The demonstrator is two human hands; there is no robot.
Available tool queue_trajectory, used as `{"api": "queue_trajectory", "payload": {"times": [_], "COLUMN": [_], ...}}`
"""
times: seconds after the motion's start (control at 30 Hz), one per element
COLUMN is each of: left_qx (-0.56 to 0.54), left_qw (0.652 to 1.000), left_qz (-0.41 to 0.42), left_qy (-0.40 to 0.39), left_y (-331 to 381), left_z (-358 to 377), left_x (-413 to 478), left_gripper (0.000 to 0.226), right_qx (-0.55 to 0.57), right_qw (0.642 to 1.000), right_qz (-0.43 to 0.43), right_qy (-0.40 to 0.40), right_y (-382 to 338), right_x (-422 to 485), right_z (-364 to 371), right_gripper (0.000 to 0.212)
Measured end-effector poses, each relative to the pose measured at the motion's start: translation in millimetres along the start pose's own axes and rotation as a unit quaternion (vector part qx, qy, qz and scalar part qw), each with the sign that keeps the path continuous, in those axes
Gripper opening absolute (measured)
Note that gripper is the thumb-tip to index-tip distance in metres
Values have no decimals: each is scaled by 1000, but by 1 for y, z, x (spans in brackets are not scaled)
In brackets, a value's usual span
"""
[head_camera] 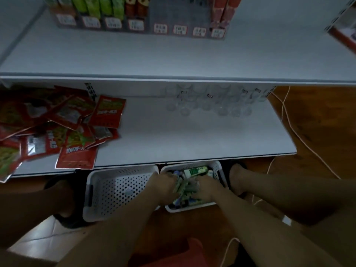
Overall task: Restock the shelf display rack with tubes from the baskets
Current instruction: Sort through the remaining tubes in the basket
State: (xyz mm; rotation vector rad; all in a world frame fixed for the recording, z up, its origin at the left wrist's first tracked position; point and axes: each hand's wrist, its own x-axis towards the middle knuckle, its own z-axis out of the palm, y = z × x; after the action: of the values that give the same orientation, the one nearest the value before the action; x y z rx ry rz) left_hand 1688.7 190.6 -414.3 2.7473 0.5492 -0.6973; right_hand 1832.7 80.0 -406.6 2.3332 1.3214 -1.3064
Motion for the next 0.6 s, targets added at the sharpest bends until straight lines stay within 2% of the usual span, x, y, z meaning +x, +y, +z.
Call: {"api": "queue_trajectory", "payload": {"times": [0.1, 0.2, 0.3, 0.43, 0.6], "left_qx": [-28, -50, -31, -2, -10], "left_qw": [999, 996, 997, 998, 998], "left_qz": [-34, -76, -61, -33, -25], "left_qy": [21, 24, 37, 49, 65], "left_y": [8, 4, -3, -4, -2], "left_z": [29, 42, 39, 44, 58], "left_x": [1, 8, 24, 39, 49], "left_gripper": [57, 64, 67, 68, 58], "right_qx": [-17, -6, 43, 93, 174], "right_qw": [999, 999, 997, 994, 982], "right_qz": [28, 33, 27, 19, 38], "right_qy": [29, 40, 53, 62, 62], "right_y": [-5, -9, -10, -4, 5], "right_x": [19, 37, 56, 71, 82], "right_z": [20, 33, 37, 39, 39], "right_gripper": [57, 62, 65, 24, 8]}}
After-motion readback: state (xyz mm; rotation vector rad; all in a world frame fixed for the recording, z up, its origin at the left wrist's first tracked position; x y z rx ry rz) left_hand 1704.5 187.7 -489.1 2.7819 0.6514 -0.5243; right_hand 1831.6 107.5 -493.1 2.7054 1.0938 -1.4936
